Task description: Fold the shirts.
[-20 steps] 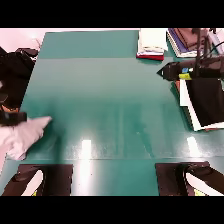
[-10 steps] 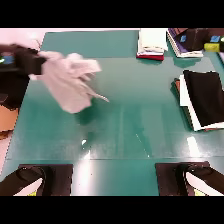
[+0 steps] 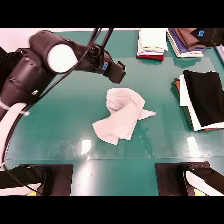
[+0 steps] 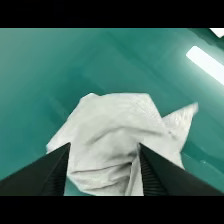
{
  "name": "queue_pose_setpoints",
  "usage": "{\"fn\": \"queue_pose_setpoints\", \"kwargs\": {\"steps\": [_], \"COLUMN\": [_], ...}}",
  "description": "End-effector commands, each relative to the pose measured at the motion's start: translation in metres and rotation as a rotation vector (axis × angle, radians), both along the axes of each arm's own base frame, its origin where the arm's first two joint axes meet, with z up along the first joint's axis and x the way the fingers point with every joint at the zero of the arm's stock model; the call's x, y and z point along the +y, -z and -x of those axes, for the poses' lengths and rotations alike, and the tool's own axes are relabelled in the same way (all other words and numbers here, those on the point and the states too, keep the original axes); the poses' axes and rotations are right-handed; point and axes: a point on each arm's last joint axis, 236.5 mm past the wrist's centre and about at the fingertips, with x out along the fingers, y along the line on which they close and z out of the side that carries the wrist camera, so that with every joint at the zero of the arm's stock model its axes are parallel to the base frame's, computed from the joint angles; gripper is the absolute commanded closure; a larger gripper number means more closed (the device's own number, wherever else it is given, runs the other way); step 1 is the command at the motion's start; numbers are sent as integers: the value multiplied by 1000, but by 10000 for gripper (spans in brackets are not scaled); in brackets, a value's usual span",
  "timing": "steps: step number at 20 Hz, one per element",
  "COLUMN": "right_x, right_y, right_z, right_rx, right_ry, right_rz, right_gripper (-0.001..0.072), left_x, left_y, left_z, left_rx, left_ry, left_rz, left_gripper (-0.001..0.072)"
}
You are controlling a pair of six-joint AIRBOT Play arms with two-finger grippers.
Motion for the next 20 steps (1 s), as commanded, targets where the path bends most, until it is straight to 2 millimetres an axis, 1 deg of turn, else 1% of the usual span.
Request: {"fn": "queue_pose_setpoints", "kwargs": {"steps": [1, 3, 5, 6, 7, 9, 11, 12, 14, 15, 17, 20], "right_x": [-2, -2, -2, -2, -2, -2, -2, -2, -2, -2, -2, -2], "right_y": [4, 5, 5, 6, 7, 8, 9, 9, 10, 11, 11, 12], "right_z": [3, 3, 3, 3, 4, 4, 5, 5, 6, 7, 7, 7], "right_rx": [24, 25, 26, 29, 34, 37, 42, 43, 50, 53, 56, 56], "right_ry": [0, 0, -1, -2, -3, -3, -5, -5, -8, -9, -10, -10], "right_rz": [6, 6, 6, 7, 9, 9, 11, 11, 13, 14, 14, 14], "right_gripper": [695, 695, 695, 695, 695, 695, 695, 695, 695, 695, 694, 695], "left_x": [29, 47, 55, 55, 54, 42, 28, 24, 23, 23, 22, 21], "left_y": [47, 81, 121, 142, 164, 202, 231, 244, 266, 272, 277, 276], "left_z": [-35, -48, -58, -60, -60, -53, -47, -44, -39, -38, -38, -43], "left_rx": [146, 290, 417, 476, 535, 648, 750, 788, 842, 855, 860, 840], "left_ry": [-106, -150, -178, -184, -187, -175, -165, -164, -165, -167, -170, -171], "left_rz": [-19, -1, 1, -4, -14, -12, 21, 25, 10, 6, 4, 12], "left_gripper": [203, 204, 204, 204, 204, 204, 204, 204, 209, 209, 209, 211]}}
